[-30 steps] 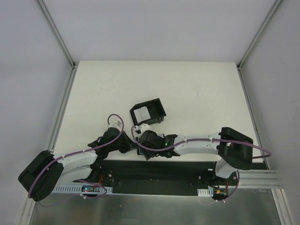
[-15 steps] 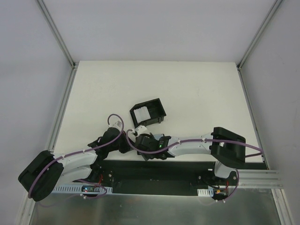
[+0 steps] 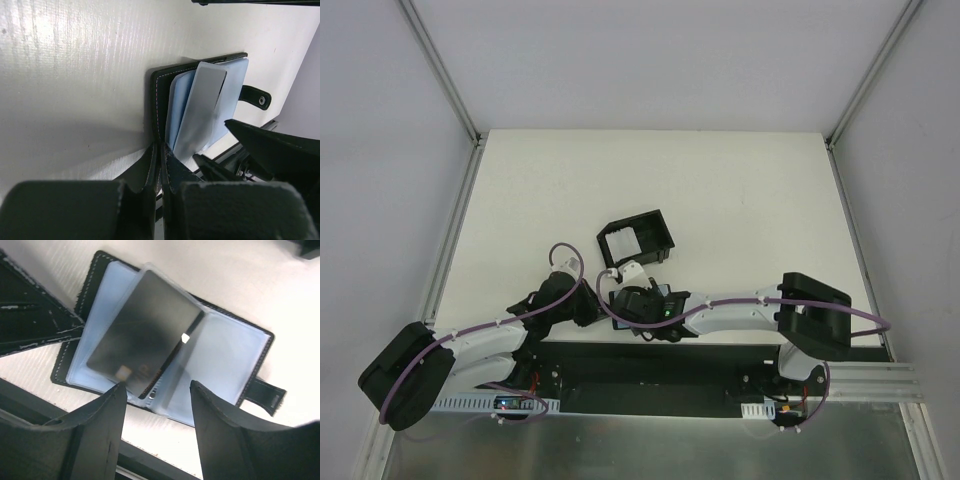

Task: Put the credit cards into the card holder
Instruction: Insert the credit card into the card holder.

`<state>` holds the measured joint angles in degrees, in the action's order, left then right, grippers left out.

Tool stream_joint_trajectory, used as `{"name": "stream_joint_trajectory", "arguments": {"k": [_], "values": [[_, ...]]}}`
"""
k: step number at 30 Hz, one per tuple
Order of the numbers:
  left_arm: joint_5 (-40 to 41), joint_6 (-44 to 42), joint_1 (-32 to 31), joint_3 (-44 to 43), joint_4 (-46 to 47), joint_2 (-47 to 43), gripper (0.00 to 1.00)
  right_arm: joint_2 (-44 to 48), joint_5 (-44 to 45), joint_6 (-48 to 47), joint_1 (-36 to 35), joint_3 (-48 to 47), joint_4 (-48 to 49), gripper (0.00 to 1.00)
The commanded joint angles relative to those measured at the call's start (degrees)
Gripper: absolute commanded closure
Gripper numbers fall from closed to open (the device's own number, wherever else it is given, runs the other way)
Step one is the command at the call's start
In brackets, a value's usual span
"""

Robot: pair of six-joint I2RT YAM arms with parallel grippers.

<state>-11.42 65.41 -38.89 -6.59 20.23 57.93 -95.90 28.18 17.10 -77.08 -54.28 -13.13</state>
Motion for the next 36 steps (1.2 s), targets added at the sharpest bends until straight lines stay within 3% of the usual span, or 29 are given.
{"name": "stream_joint_trajectory", "arguments": {"k": [1,4,11,19,29,36], "values": [[0.6,0.0,0.3,0.8,-0.6,-0.9,1.00,3.9,6.7,3.5,0.1,1.2,-1.0,0.44],[0.6,0.0,0.3,0.7,-0.6,-0.8,1.00,4.7,7.3,3.6,0.1,2.0,-0.6,0.44],[0.6,-0.3,0.3,0.3,-0.6,-0.5,1.00,5.8,-5.4,-3.4,-0.5,6.1,11.5,0.43],[-0.7,-6.4,0.1,-3.2,-3.3,-3.7,1.00,8.3,-3.0,2.7,2.9,4.2,3.8,0.44],[-3.6,-14.5,-0.1,-11.8,-11.5,-8.2,1.00,11.0,-7.1,7.1,13.7,5.4,-4.3,0.63],[-5.5,-18.6,-7.1,-21.5,-11.8,4.4,1.00,7.6,-13.9,10.3,16.1,7.7,-1.8,0.73]]}}
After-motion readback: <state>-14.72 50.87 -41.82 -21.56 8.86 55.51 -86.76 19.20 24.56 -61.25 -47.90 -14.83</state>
